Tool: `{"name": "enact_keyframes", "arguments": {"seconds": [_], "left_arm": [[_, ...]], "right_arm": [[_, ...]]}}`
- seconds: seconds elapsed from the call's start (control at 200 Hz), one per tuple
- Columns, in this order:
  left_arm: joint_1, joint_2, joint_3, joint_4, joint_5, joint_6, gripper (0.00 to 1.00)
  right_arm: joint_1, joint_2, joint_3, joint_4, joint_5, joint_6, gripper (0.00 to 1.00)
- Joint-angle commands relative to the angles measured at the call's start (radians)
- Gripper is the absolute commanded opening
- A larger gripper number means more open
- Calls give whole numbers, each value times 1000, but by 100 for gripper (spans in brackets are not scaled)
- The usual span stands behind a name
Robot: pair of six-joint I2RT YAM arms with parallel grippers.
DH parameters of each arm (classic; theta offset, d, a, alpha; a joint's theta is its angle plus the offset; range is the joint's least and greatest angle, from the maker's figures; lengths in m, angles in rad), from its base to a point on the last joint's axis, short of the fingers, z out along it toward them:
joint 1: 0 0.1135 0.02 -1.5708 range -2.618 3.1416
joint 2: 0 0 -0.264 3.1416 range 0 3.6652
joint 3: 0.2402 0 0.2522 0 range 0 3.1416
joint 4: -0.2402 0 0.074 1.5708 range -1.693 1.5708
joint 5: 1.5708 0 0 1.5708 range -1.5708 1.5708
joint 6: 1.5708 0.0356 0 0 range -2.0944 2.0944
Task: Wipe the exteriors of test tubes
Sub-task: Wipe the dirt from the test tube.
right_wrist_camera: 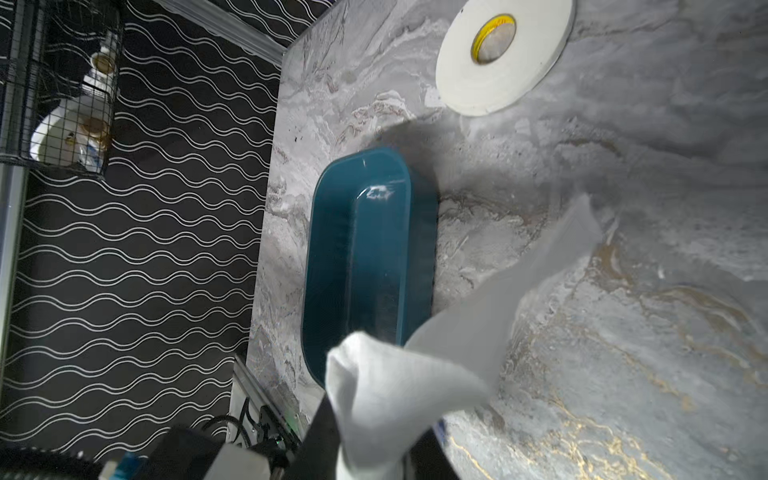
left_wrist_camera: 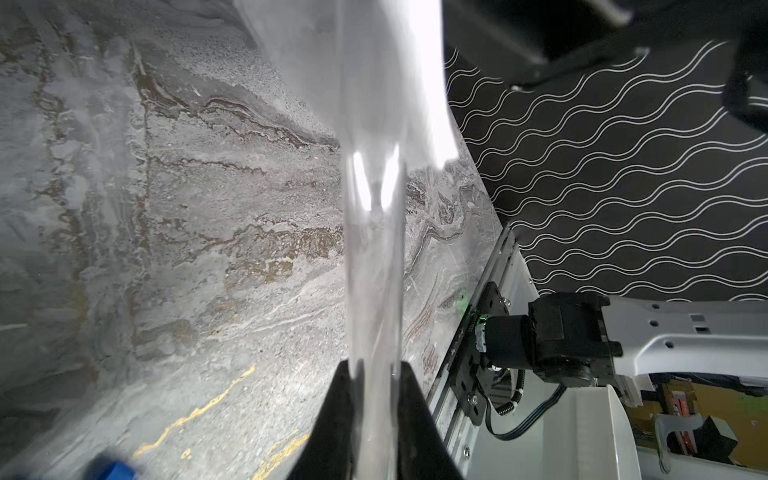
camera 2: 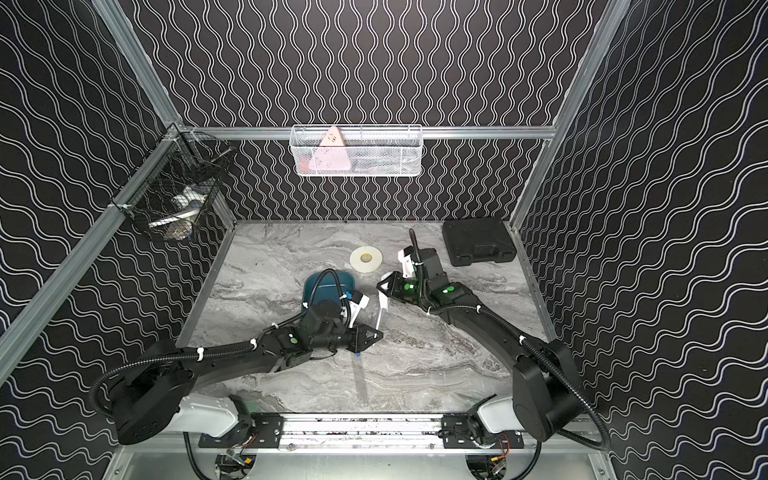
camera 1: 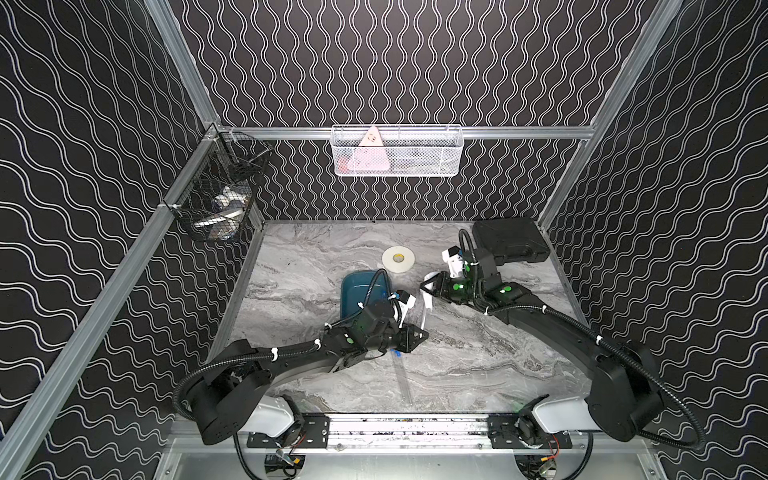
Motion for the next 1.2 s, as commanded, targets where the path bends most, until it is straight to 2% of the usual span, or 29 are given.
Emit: {"name": "enact_keyframes", "arguments": {"seconds": [0.0,0.095,0.39,0.565,0.821,0.976,1.196], "left_arm": [[1,-13,-3,46,13,-13,14],[0,-7,0,48,5,-15,14],[2,38,11,90,21,-32,14],[1,37,5,97,26,-36,14],[3,-14,-16,79,9,-32,14],[3,-27,-27,86,-4,-38,14],[6,-8,-29,106,6,-45,14]], "right_arm": [[8,0,-10,1,-43,-20,21],[45,-42,-93,45,-44,17,21],[196,-160,-300,161,60,161,21],[173,-133,-234,107,98,93,21],[19,-43,-66,47,-10,-3,21],[39,-40,-94,85,-59,27,21],[158,-110,-227,162,23,115,21]]}}
